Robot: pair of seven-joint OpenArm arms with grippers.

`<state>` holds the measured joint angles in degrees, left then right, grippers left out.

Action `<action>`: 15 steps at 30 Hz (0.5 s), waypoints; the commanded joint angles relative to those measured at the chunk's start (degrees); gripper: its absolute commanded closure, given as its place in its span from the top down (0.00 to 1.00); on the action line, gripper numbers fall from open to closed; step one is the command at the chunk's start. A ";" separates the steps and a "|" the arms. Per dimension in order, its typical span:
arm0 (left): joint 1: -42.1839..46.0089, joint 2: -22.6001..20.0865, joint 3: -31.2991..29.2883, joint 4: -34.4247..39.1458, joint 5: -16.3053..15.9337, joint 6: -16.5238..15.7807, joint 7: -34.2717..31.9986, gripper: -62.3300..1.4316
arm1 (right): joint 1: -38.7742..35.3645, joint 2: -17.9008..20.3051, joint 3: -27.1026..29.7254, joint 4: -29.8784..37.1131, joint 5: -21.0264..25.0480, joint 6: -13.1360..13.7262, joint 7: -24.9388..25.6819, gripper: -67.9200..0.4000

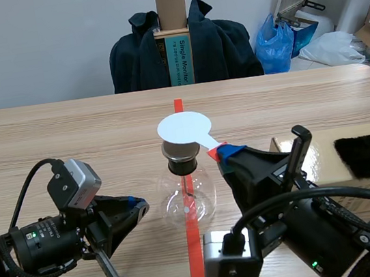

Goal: Do the electroscope experiment.
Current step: 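Move the plate toward and away from the electroscope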

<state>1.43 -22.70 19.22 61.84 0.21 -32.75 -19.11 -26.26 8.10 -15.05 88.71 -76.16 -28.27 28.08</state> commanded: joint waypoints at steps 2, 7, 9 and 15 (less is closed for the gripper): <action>0.15 0.28 0.07 0.87 -0.76 0.11 -0.76 0.05 | 0.22 0.15 -0.02 0.70 -0.70 -0.83 -3.19 0.02; 0.15 0.28 0.07 0.87 -0.76 0.11 -0.76 0.05 | 0.22 0.17 0.04 0.70 -1.90 -0.83 -9.18 0.02; 0.15 0.28 0.07 0.87 -0.76 0.11 -0.76 0.05 | 0.22 0.17 0.15 0.70 -1.92 -0.83 -11.45 0.02; 0.15 0.28 0.07 0.87 -0.76 0.11 -0.74 0.05 | 0.22 1.01 0.37 0.70 -2.10 -0.81 -16.65 0.02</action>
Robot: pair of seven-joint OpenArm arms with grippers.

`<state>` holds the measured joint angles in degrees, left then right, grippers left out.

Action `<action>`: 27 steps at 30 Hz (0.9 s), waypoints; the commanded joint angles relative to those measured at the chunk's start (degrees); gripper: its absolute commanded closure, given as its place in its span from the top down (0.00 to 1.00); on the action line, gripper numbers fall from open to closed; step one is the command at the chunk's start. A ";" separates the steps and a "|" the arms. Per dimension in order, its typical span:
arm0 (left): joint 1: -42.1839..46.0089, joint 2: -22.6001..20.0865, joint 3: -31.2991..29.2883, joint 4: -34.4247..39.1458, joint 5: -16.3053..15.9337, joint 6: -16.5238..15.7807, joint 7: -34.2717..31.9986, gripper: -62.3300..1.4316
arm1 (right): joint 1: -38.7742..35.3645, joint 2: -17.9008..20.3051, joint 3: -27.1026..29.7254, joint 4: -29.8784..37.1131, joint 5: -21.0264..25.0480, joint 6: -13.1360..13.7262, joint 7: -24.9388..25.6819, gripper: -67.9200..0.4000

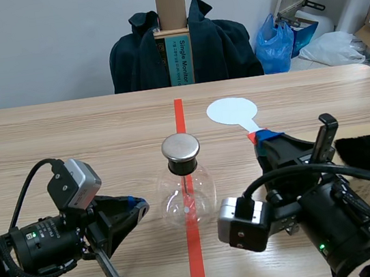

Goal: Do the electroscope experiment.
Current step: 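Move the plate toward and away from the electroscope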

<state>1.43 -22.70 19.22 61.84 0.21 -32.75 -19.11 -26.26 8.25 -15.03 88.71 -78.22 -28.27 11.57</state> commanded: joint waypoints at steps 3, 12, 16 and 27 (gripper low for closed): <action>0.15 0.28 0.07 0.87 -0.76 0.11 -0.74 0.05 | 0.22 1.11 0.39 0.70 -0.04 -0.81 -1.01 0.02; 0.15 0.28 0.07 0.87 -0.76 0.11 -0.74 0.05 | 0.22 1.09 0.39 0.70 -0.04 -0.87 7.56 0.02; 0.15 0.28 0.07 0.87 -0.76 0.11 -0.74 0.05 | 0.22 1.09 0.37 0.70 -0.04 -0.87 12.44 0.02; 0.15 0.28 0.07 0.87 -0.76 0.11 -0.74 0.05 | 0.22 1.09 0.37 0.70 -0.04 -0.83 22.51 0.02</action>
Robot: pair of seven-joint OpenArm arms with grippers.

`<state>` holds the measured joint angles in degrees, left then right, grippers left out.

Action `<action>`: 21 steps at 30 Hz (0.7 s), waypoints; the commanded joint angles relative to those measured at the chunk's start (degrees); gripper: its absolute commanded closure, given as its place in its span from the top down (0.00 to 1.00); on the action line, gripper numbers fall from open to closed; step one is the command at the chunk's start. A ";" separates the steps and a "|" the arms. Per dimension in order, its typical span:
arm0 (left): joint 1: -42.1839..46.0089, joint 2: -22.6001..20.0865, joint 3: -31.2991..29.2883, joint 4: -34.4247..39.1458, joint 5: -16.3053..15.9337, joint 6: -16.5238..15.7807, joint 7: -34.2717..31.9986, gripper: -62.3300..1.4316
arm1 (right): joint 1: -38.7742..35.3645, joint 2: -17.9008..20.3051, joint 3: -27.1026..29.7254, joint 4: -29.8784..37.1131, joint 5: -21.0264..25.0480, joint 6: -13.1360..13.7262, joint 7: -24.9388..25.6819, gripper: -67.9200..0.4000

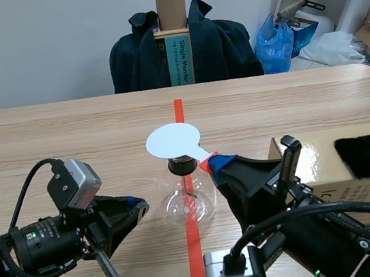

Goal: Do the electroscope experiment.
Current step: 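Move the plate toward and away from the electroscope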

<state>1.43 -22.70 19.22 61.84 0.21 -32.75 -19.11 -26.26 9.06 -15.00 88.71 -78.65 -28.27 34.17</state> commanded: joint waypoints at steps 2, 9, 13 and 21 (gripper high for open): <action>0.15 0.28 0.07 0.87 -0.76 0.11 -0.74 0.05 | 0.22 0.28 0.35 0.70 0.39 -0.83 0.33 0.02; 0.15 0.28 0.07 0.87 -0.76 0.11 -0.74 0.05 | 0.22 0.28 0.35 0.70 0.39 -0.85 0.28 0.02; 0.15 0.28 0.07 0.87 -0.76 0.11 -0.74 0.05 | 0.22 0.28 0.35 0.70 0.39 -0.85 -0.57 0.02; 0.15 0.28 0.07 0.87 -0.76 0.11 -0.74 0.05 | 0.22 0.28 0.35 0.70 0.39 -1.31 -5.01 0.02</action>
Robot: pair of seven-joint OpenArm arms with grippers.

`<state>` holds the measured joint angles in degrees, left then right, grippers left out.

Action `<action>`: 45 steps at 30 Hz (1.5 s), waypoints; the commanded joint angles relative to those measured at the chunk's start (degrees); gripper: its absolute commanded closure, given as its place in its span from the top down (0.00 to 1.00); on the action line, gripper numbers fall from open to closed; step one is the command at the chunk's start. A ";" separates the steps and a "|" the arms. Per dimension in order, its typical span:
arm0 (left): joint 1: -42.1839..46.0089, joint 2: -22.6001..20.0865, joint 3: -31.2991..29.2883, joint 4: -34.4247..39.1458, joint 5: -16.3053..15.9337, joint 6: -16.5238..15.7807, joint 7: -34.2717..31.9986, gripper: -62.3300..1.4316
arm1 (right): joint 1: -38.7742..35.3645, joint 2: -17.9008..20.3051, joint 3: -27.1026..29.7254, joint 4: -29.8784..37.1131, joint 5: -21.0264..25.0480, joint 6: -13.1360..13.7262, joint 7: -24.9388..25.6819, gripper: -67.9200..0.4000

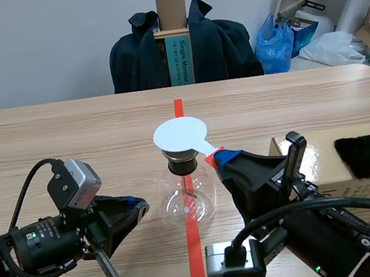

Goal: Do the electroscope experiment.
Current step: 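Move the plate toward and away from the electroscope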

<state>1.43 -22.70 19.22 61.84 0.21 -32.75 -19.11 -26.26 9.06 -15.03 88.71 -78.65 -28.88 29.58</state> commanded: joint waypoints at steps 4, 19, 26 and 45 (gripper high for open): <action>0.15 0.28 0.07 0.87 -0.76 0.11 -0.74 0.05 | 0.22 0.28 0.37 0.70 0.39 -0.70 -5.66 0.02; 0.15 0.28 0.07 0.87 -0.76 0.11 -0.74 0.05 | 0.22 0.26 0.39 0.70 0.42 -0.63 -26.80 0.02; 0.15 0.28 0.07 0.87 -0.76 0.11 -0.74 0.05 | 0.22 0.28 0.39 0.70 0.42 -0.63 -22.27 0.02; 0.15 0.28 0.04 0.87 -0.76 0.11 -0.74 0.05 | 0.22 0.26 0.37 0.70 0.42 -1.53 0.09 0.02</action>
<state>1.43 -22.70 19.22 61.84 0.21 -32.67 -19.11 -26.26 9.06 -15.03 88.71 -78.50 -29.58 29.56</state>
